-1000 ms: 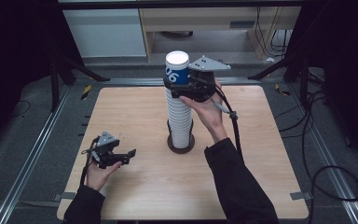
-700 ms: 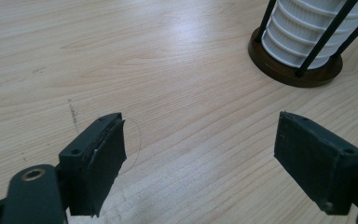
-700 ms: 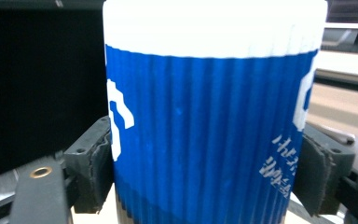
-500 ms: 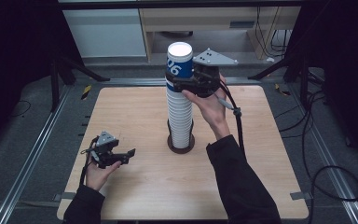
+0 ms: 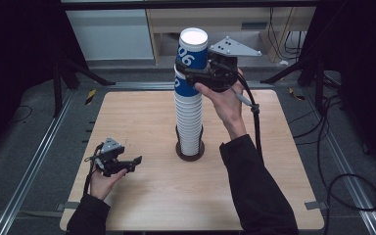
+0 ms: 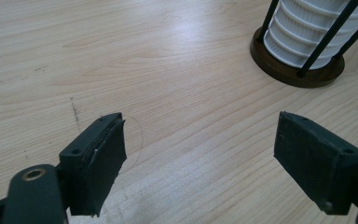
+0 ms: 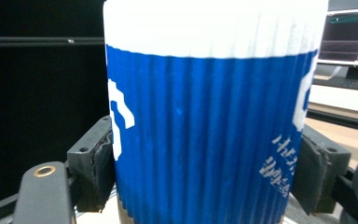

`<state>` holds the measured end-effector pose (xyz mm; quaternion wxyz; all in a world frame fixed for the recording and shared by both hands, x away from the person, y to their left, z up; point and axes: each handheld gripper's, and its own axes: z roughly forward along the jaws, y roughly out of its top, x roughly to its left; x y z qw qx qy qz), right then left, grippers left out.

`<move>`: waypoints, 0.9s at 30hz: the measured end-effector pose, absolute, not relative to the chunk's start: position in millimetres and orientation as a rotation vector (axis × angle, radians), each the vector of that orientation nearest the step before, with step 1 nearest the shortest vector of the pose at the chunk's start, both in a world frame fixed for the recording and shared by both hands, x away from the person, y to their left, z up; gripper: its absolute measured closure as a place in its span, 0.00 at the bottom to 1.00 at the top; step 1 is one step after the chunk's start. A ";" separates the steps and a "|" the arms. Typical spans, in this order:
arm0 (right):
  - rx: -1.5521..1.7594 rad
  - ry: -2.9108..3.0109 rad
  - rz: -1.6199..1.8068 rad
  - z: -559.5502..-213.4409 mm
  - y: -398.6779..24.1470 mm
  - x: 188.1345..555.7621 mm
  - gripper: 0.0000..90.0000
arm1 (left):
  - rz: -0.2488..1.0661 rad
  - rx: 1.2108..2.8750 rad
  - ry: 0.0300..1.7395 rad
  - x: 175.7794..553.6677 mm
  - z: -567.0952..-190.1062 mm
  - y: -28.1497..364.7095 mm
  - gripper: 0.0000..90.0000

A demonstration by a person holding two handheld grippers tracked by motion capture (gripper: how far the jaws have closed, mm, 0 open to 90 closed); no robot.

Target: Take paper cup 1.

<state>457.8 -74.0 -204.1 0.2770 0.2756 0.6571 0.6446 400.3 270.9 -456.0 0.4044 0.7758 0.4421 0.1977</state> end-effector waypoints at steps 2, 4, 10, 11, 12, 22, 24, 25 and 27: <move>0.732 1.754 1.740 -201.0 -75.7 456.2 0.24 | 0.501 1.957 1.117 400.2 -455.9 270.8 0.18; 0.723 1.746 1.755 -197.7 -78.3 453.4 0.24 | 0.501 1.956 1.118 400.1 -455.9 270.6 0.18; 0.705 1.711 1.743 -191.6 -96.1 440.9 0.24 | 0.503 1.956 1.112 399.6 -455.3 270.5 0.18; 0.705 1.711 1.743 -191.6 -96.1 440.9 0.24 | 0.503 1.956 1.112 399.6 -455.3 270.5 0.18; 0.708 1.705 1.732 -193.5 -105.9 436.2 0.24 | 0.503 1.956 1.111 399.5 -455.3 270.5 0.18; 0.751 1.740 1.673 -225.5 -149.4 415.2 0.24 | 0.498 1.960 1.095 397.7 -453.3 268.5 0.19; 0.754 1.741 1.673 -229.6 -152.9 414.3 0.24 | 0.497 1.958 1.095 397.5 -453.1 268.5 0.19; 0.759 1.750 1.670 -233.8 -156.1 413.5 0.24 | 0.497 1.957 1.096 397.3 -452.9 268.6 0.19; 0.772 1.760 1.668 -243.6 -161.9 412.0 0.24 | 0.496 1.956 1.093 397.0 -452.3 268.9 0.19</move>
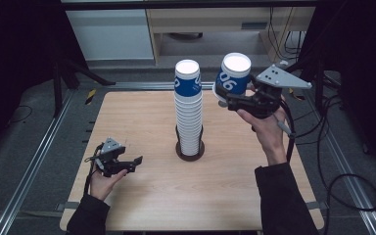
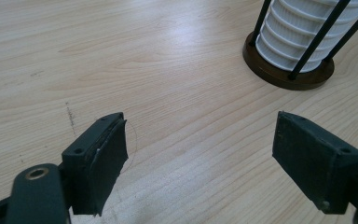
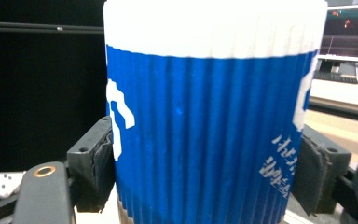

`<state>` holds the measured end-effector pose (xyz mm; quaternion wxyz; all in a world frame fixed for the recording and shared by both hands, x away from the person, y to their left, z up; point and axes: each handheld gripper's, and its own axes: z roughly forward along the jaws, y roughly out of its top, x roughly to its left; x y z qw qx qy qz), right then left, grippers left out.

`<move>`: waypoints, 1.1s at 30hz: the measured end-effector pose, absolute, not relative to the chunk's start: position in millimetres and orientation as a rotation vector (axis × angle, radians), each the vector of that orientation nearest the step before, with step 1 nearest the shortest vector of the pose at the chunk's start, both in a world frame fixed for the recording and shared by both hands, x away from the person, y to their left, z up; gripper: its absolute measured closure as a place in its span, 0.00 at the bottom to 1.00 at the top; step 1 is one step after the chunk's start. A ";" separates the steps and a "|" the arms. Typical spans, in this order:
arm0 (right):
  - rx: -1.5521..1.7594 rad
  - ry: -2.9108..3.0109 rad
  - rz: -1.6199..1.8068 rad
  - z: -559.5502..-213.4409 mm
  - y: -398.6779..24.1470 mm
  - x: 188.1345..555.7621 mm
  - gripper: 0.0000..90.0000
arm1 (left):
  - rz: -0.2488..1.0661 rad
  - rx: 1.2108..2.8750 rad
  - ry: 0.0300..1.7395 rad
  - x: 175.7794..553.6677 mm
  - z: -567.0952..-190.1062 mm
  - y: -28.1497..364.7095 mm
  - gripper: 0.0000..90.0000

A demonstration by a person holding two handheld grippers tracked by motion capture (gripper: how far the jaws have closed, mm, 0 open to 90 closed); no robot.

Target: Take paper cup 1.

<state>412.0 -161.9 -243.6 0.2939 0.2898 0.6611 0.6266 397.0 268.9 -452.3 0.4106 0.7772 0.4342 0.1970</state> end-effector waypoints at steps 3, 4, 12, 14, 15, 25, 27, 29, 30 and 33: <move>0.787 1.788 1.657 -260.6 -169.0 409.4 0.24 | 0.493 1.949 1.089 396.2 -451.4 268.5 0.19; 0.787 1.788 1.657 -260.6 -169.0 409.4 0.24 | 0.493 1.949 1.089 396.2 -451.4 268.5 0.20; 0.818 1.830 1.639 -293.3 -177.2 406.5 0.24 | 0.487 1.961 1.075 395.4 -451.5 265.1 0.20; 0.820 1.840 1.631 -299.4 -178.8 404.9 0.24 | 0.483 1.965 1.071 395.5 -451.7 264.6 0.20; 0.826 1.847 1.631 -301.5 -179.2 404.1 0.24 | 0.480 1.967 1.070 395.6 -451.9 264.4 0.20; 0.826 1.941 1.585 -332.5 -187.9 396.1 0.24 | 0.467 1.976 1.052 394.6 -450.1 261.7 0.21; 0.823 1.963 1.578 -338.4 -189.2 394.9 0.24 | 0.463 1.977 1.042 394.0 -448.8 261.1 0.21; 0.821 1.985 1.570 -344.0 -189.5 393.7 0.24 | 0.457 1.981 1.033 393.3 -447.1 260.0 0.21; 0.814 1.993 1.562 -347.2 -189.3 392.7 0.24 | 0.457 1.984 1.029 393.0 -446.6 259.7 0.21; 0.800 2.021 1.552 -353.7 -188.2 390.9 0.24 | 0.445 1.988 1.012 392.0 -445.0 257.8 0.21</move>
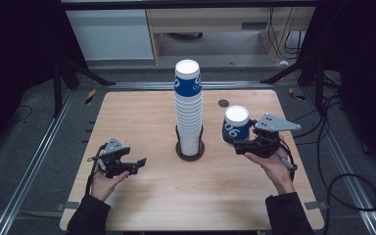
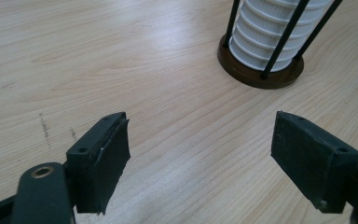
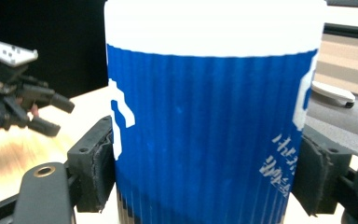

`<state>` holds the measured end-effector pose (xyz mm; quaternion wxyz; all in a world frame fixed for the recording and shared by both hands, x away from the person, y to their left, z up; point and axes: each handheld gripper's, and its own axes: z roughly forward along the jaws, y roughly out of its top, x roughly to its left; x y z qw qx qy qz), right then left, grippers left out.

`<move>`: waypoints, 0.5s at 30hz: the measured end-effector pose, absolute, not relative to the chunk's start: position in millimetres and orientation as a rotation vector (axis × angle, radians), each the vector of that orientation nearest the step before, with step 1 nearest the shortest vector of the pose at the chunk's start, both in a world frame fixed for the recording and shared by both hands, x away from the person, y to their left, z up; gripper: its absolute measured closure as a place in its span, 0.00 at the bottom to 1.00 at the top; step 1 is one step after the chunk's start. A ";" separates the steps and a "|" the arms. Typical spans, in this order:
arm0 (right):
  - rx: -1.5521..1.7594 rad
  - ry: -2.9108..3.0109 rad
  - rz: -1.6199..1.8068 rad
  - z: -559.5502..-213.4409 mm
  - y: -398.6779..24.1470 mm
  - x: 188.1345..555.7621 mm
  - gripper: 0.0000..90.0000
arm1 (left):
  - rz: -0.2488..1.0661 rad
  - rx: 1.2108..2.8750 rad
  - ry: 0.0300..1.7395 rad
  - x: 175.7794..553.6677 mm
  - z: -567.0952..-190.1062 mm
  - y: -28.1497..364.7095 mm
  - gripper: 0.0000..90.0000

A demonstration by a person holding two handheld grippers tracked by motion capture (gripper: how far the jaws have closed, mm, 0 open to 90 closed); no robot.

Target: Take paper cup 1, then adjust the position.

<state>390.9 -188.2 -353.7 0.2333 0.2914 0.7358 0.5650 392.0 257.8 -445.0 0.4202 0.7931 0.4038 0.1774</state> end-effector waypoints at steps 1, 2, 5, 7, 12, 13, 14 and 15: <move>0.797 2.036 1.546 -355.8 -187.6 390.2 0.24 | 0.443 1.991 1.006 391.7 -444.5 257.0 0.21; 0.787 2.046 1.538 -357.7 -186.9 389.4 0.24 | 0.441 1.998 0.999 391.4 -443.6 256.3 0.21; 0.762 2.075 1.534 -364.4 -184.1 386.5 0.24 | 0.425 2.004 0.981 390.0 -441.5 253.3 0.20; 0.749 2.096 1.528 -369.6 -181.6 384.7 0.24 | 0.416 2.009 0.966 388.7 -440.1 250.9 0.20; 0.712 2.163 1.486 -380.9 -174.6 382.5 0.24 | 0.390 2.013 0.925 384.7 -435.2 245.1 0.20; 0.706 2.172 1.483 -383.1 -173.1 382.0 0.24 | 0.383 2.013 0.917 383.9 -434.2 243.7 0.20; 0.698 2.188 1.478 -385.1 -171.5 381.6 0.24 | 0.379 2.014 0.906 382.9 -433.1 242.4 0.20; 0.682 2.201 1.464 -386.5 -169.2 381.1 0.24 | 0.378 2.019 0.896 381.8 -431.9 241.1 0.20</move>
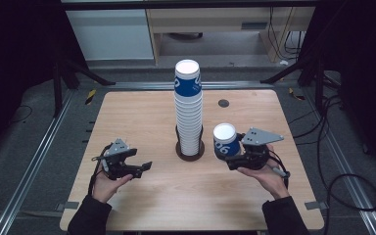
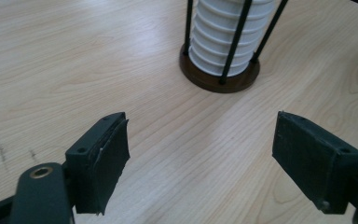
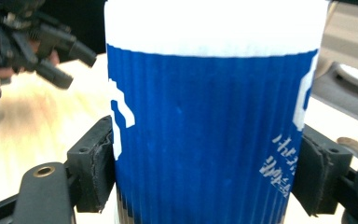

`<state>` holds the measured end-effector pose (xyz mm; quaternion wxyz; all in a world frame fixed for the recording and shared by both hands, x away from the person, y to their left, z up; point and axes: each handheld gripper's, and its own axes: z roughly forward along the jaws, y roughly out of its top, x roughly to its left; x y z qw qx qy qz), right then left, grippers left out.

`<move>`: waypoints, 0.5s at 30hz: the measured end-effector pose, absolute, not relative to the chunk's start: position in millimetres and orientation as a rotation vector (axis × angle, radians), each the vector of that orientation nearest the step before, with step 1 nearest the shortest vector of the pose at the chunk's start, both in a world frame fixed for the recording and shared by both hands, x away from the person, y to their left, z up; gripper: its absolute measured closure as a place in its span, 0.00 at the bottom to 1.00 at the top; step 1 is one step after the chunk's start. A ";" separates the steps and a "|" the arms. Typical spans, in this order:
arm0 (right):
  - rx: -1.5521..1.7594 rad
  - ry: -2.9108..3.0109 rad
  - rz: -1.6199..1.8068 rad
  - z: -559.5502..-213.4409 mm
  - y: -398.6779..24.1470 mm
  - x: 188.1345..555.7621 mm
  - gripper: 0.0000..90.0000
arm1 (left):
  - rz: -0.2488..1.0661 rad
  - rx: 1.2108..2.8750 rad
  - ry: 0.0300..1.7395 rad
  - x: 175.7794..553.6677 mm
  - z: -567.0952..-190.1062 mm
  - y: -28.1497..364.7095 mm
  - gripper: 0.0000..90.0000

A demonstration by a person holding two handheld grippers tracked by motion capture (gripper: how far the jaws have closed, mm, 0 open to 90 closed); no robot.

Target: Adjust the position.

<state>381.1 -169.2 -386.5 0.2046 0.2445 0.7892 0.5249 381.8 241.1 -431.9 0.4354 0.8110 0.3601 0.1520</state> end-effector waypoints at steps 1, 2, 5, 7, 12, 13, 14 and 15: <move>0.664 2.209 1.450 -387.6 -166.7 380.3 0.24 | 0.375 2.020 0.890 380.5 -430.7 239.5 0.20; 0.646 2.220 1.446 -388.7 -164.0 379.5 0.24 | 0.367 2.021 0.878 379.4 -429.6 238.0 0.20; 0.599 2.263 1.438 -392.9 -155.4 377.8 0.24 | 0.350 2.030 0.845 376.4 -426.4 233.0 0.20; 0.563 2.291 1.416 -396.4 -149.0 377.2 0.24 | 0.336 2.039 0.820 374.6 -424.9 229.7 0.20; 0.508 2.357 1.390 -406.0 -135.1 377.1 0.24 | 0.305 2.060 0.772 370.4 -422.6 222.4 0.22; 0.496 2.372 1.382 -407.8 -132.3 376.9 0.24 | 0.303 2.062 0.764 369.6 -422.1 221.0 0.22; 0.484 2.386 1.375 -409.6 -129.4 376.6 0.24 | 0.299 2.067 0.754 368.9 -421.2 220.0 0.22; 0.473 2.396 1.371 -411.1 -126.7 376.3 0.24 | 0.296 2.067 0.747 368.1 -420.6 218.9 0.22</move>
